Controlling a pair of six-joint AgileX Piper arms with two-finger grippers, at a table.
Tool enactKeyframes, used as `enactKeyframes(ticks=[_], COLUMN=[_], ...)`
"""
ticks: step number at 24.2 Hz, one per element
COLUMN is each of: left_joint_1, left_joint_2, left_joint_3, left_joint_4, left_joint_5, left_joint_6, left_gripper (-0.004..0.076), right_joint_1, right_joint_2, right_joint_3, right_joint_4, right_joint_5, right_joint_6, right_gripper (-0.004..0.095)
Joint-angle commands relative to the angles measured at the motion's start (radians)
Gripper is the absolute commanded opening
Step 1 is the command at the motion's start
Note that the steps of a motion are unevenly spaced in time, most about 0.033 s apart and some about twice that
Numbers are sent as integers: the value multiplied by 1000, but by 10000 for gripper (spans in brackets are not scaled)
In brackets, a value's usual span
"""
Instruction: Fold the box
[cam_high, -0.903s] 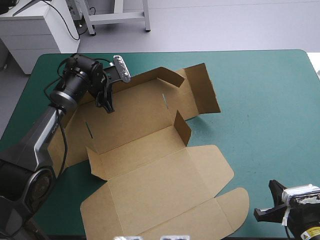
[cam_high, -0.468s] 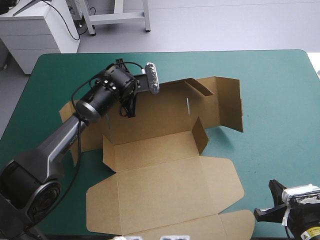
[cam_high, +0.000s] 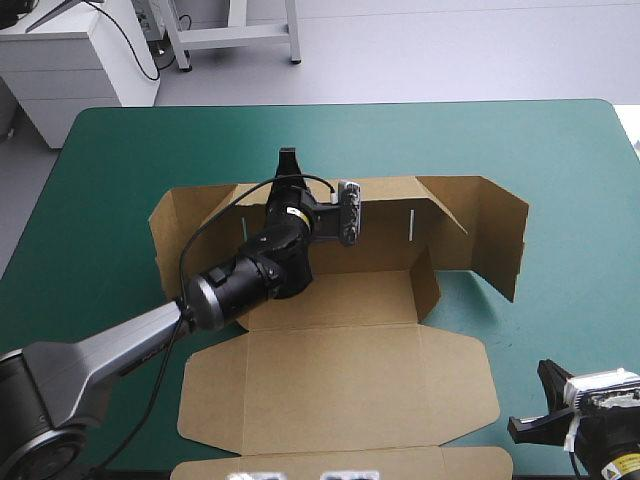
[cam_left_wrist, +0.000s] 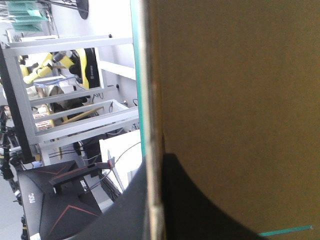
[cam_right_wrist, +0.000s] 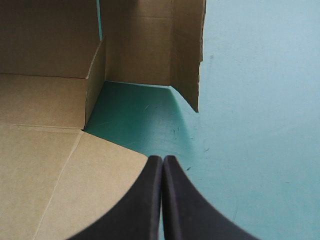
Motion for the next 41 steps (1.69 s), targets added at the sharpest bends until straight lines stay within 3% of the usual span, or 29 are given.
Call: enactKeyframes(ticks=[1, 6, 11, 17, 22, 27, 30, 41], left_joint_1=[-42, -64, -131, -206, -231, -236, -236, -236], left_joint_2=[-84, -124, -162, -171, -171, -171, -171, -171], left_joint_3=[30, 124, 238, 299, 319, 319, 319, 319], left_joint_4=[98, 258, 492, 498, 492, 492, 505, 580], left_joint_5=[-15, -5, 72, 136, 139, 160, 182, 217], left_joint_6=[-79, -275, -461, -514, -551, -564, -543, -513], left_gripper=[-9, -8, -8, -8, -8, -8, -8, -8], right_joint_1=[2, 2, 2, 2, 2, 2, 2, 2], right_joint_2=[13, 13, 15, 15, 53, 258, 533, 1254], right_joint_3=[-28, -28, -28, -28, -57, -292, -549, -1126], right_joint_4=[-2, -2, -2, -2, -4, -2, 3, 3], right_joint_5=[-73, -73, -73, -73, -50, 32, 168, 134], right_joint_6=[-4, -4, -4, -2, 114, 167, 148, 84], right_gripper=[-20, -20, -20, -20, -20, -20, -20, -20])
